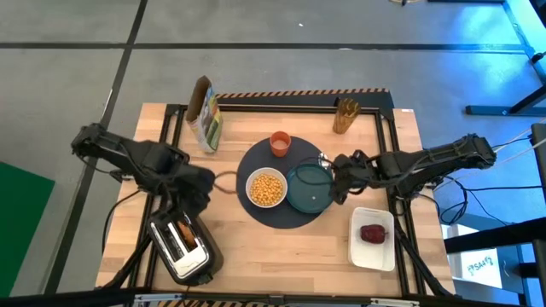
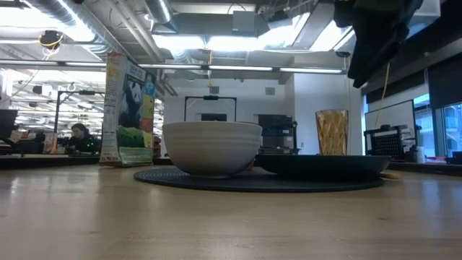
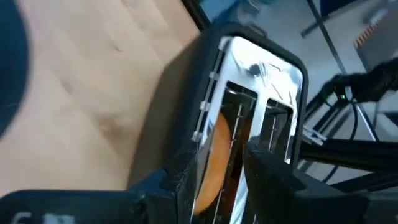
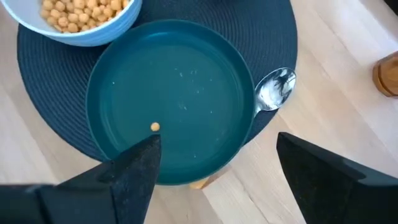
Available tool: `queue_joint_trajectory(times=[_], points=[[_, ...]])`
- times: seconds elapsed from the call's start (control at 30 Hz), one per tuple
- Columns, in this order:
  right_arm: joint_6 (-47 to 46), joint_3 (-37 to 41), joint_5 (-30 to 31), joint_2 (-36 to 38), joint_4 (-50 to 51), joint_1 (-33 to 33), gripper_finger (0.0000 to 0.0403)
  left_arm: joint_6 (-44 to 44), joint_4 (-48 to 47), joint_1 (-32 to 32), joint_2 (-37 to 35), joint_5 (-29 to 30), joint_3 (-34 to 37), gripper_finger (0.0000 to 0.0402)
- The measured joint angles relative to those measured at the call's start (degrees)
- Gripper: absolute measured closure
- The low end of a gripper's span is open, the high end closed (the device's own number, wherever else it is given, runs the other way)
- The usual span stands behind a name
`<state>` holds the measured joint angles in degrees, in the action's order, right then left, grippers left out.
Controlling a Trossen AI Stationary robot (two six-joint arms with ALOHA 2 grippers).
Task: Arrange a breakfast setting
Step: Put the toasted bagel from the toaster on the plate
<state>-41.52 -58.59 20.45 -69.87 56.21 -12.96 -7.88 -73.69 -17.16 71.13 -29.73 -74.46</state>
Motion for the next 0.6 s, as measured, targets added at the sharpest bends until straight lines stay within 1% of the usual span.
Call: queue_joint_trajectory(times=[0.07, 0.27, 0.47, 0.53, 0.6], points=[[0.85, 0.01, -0.04, -0.02, -0.03, -0.10, 0.0095, 0.22, 1.61, -1.50, 0.09, 0.18, 1.95, 0.0283], [1.07, 0.02, -0.56, -0.02, -0.03, -0.10, 0.0095, -0.17, 1.42, -5.45, 0.07, 1.33, 6.45, 0.0285], [0.96, 0.04, -2.06, -0.02, -0.81, -0.12, 0.0095, -0.29, 1.60, -7.31, -0.09, 4.92, 7.37, 0.0287], [0.96, 0.04, -2.10, -0.02, -0.96, -0.12, 0.0095, -0.30, 1.55, -7.62, -0.06, 5.18, 7.41, 0.0295], [0.96, 0.04, -2.21, -0.02, -0.94, -0.12, 0.0095, -0.33, 1.45, -7.86, 0.00, 5.53, 7.48, 0.0312]])
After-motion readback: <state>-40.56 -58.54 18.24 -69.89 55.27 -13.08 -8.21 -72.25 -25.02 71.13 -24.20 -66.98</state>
